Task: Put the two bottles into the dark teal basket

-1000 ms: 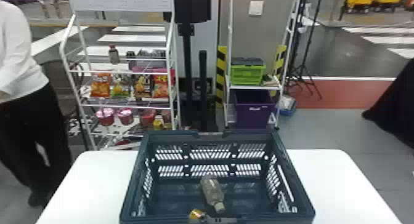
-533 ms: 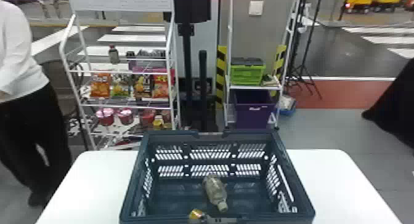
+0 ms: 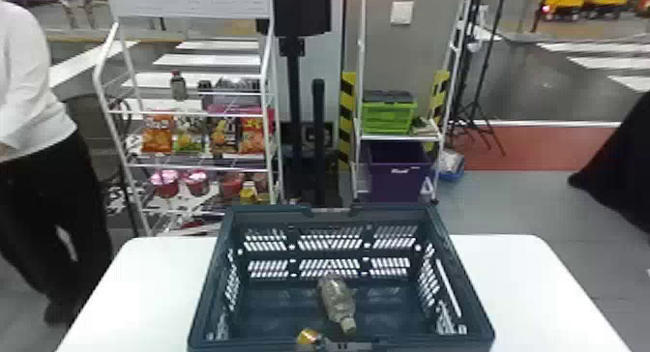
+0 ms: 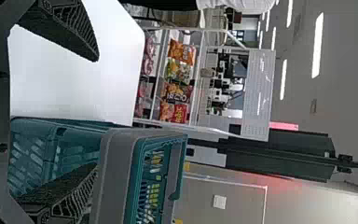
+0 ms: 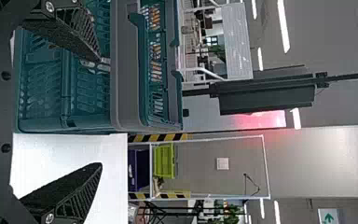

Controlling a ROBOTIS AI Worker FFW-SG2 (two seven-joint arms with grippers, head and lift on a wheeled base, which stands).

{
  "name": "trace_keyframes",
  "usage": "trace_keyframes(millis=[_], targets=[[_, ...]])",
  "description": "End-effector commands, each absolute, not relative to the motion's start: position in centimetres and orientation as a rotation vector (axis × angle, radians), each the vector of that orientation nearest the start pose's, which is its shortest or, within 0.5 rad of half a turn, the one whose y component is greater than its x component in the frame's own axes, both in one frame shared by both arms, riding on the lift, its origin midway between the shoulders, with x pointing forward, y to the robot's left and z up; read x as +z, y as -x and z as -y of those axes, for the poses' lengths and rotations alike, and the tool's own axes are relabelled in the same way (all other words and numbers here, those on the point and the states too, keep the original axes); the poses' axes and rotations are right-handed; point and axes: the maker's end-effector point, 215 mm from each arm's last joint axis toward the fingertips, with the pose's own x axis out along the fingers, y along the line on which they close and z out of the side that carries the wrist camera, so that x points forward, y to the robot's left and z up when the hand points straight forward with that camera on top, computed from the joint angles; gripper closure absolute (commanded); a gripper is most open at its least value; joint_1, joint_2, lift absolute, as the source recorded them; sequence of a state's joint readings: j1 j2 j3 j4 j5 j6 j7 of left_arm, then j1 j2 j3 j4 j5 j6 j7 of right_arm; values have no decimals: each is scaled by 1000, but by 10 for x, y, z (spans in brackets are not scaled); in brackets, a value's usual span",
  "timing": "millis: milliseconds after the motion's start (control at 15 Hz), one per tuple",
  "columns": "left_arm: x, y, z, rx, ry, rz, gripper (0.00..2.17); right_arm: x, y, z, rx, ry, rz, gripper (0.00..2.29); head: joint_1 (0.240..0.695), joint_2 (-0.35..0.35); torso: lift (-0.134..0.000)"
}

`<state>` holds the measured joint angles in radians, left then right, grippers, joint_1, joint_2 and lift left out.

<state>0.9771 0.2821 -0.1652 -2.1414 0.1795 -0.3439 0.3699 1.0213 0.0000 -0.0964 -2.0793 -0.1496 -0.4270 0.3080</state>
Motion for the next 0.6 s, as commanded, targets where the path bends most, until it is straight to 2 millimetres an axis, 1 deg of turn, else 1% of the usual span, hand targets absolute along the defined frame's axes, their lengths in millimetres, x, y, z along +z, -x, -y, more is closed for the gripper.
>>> trace_keyframes(millis=[0,267,533], targets=[[-379,-280,-238,116,111,-137,80,-370,-264,224,187,-65,-67,83,499,0,0],[-384,-279,-238,116,111,-147,80,-370,-264,224,189,-65,-67,83,499,0,0],[-387,-279,-233,107,115,-153,80,-370,-264,223,190,-65,-65,83,499,0,0]])
